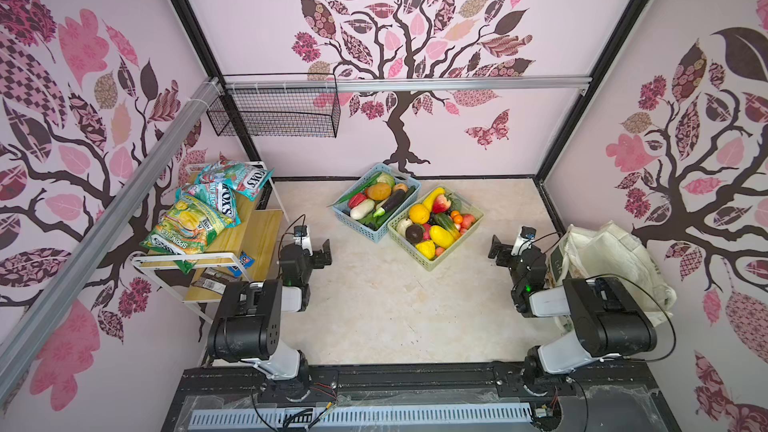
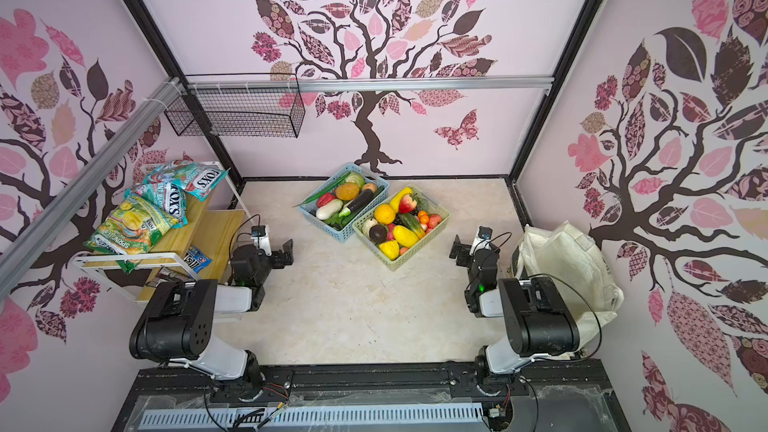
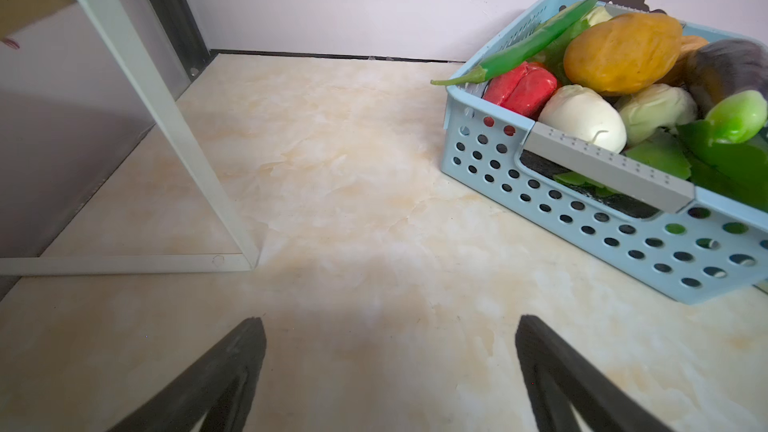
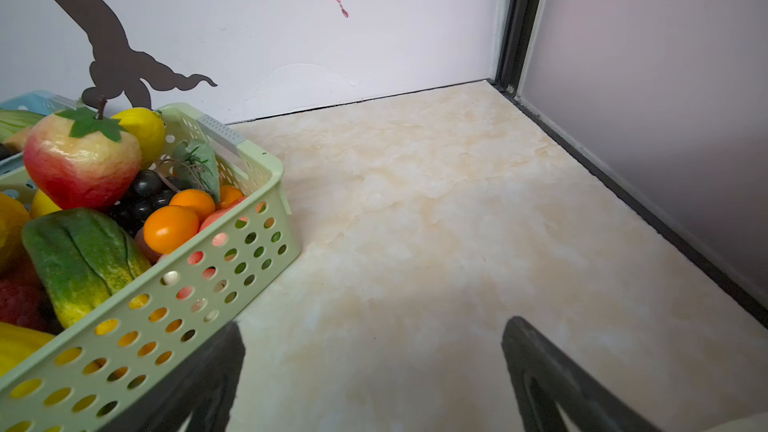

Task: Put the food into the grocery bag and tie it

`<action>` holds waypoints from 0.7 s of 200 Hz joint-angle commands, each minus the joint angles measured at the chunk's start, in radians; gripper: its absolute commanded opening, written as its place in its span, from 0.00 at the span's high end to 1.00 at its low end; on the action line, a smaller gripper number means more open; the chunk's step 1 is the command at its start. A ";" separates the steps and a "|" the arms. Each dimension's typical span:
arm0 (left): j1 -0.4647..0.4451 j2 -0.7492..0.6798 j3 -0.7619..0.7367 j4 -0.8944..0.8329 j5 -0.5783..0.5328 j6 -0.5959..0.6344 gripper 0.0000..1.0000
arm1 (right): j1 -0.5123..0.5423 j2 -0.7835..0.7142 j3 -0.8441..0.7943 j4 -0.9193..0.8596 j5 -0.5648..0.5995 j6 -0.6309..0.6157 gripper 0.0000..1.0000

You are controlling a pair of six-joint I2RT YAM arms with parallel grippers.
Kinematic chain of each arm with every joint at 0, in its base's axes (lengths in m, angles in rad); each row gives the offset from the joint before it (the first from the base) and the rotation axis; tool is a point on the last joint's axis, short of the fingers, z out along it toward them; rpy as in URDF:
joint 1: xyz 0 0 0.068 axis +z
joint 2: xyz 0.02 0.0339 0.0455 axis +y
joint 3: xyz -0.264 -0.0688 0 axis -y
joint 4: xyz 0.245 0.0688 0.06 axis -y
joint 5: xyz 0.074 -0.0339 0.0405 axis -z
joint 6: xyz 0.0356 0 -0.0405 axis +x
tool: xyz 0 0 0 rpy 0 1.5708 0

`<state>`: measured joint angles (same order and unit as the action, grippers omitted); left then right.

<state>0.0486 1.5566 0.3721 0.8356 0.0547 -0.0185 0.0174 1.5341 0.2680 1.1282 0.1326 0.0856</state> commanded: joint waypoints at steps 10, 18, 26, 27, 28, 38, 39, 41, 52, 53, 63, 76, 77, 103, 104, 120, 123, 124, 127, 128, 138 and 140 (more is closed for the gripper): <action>0.009 -0.001 0.014 0.023 0.010 0.003 0.03 | 0.001 0.008 0.013 0.007 -0.003 -0.004 0.00; 0.009 -0.001 0.014 0.025 0.010 0.003 0.03 | 0.002 0.008 0.012 0.008 -0.004 -0.004 0.00; 0.010 -0.001 0.014 0.024 0.010 0.002 0.03 | 0.002 0.008 0.013 0.006 -0.003 -0.004 0.00; 0.010 -0.001 0.013 0.024 0.011 0.003 0.03 | 0.002 0.009 0.014 0.007 -0.004 -0.004 0.00; 0.009 -0.002 0.014 0.024 0.011 0.003 0.03 | 0.002 0.009 0.014 0.007 -0.004 -0.004 0.00; 0.008 -0.001 0.013 0.025 0.011 0.003 0.03 | 0.002 0.008 0.014 0.007 -0.002 -0.005 0.00; 0.009 -0.001 0.015 0.024 0.011 0.002 0.03 | 0.002 0.008 0.014 0.007 -0.002 -0.005 0.00; 0.009 -0.002 0.015 0.024 0.011 0.003 0.03 | 0.002 0.008 0.012 0.007 -0.003 -0.004 0.00; 0.009 -0.001 0.015 0.024 0.008 0.005 0.03 | 0.002 0.008 0.013 0.007 -0.002 -0.005 0.00; 0.008 -0.001 0.016 0.023 0.007 0.005 0.03 | 0.002 0.008 0.013 0.007 -0.003 -0.004 0.00; 0.004 -0.002 0.016 0.024 -0.002 0.008 0.03 | 0.001 0.008 0.014 0.007 -0.004 -0.005 0.00; 0.002 -0.001 0.016 0.021 -0.008 0.007 0.03 | 0.002 0.008 0.014 0.007 -0.002 -0.005 0.00; 0.001 -0.002 0.016 0.020 -0.008 0.008 0.03 | 0.001 0.008 0.013 0.007 -0.003 -0.005 0.00; -0.001 -0.001 0.016 0.020 -0.010 0.007 0.03 | 0.002 0.008 0.013 0.007 -0.002 -0.005 0.00; -0.001 -0.001 0.016 0.020 -0.010 0.007 0.03 | 0.002 0.008 0.014 0.007 -0.002 -0.005 0.00; 0.000 -0.001 0.016 0.021 -0.012 0.008 0.03 | 0.002 0.008 0.013 0.007 -0.003 -0.004 0.00; 0.000 -0.002 0.016 0.022 -0.012 0.007 0.03 | 0.002 0.008 0.014 0.008 -0.003 -0.005 0.00; 0.000 -0.002 0.016 0.022 -0.012 0.008 0.03 | 0.002 0.008 0.014 0.007 -0.004 -0.005 0.00; -0.001 -0.002 0.016 0.022 -0.012 0.008 0.03 | 0.002 0.008 0.013 0.008 -0.003 -0.005 0.00; 0.000 -0.001 0.016 0.021 -0.012 0.008 0.03 | 0.002 0.008 0.013 0.008 -0.003 -0.005 0.00; -0.001 -0.002 0.017 0.021 -0.012 0.007 0.03 | 0.002 0.008 0.013 0.007 -0.003 -0.005 0.00; -0.001 -0.003 0.016 0.022 -0.012 0.006 0.03 | 0.002 0.008 0.013 0.007 -0.002 -0.005 0.00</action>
<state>0.0517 1.5566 0.3721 0.8360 0.0494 -0.0185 0.0174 1.5341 0.2680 1.1282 0.1326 0.0856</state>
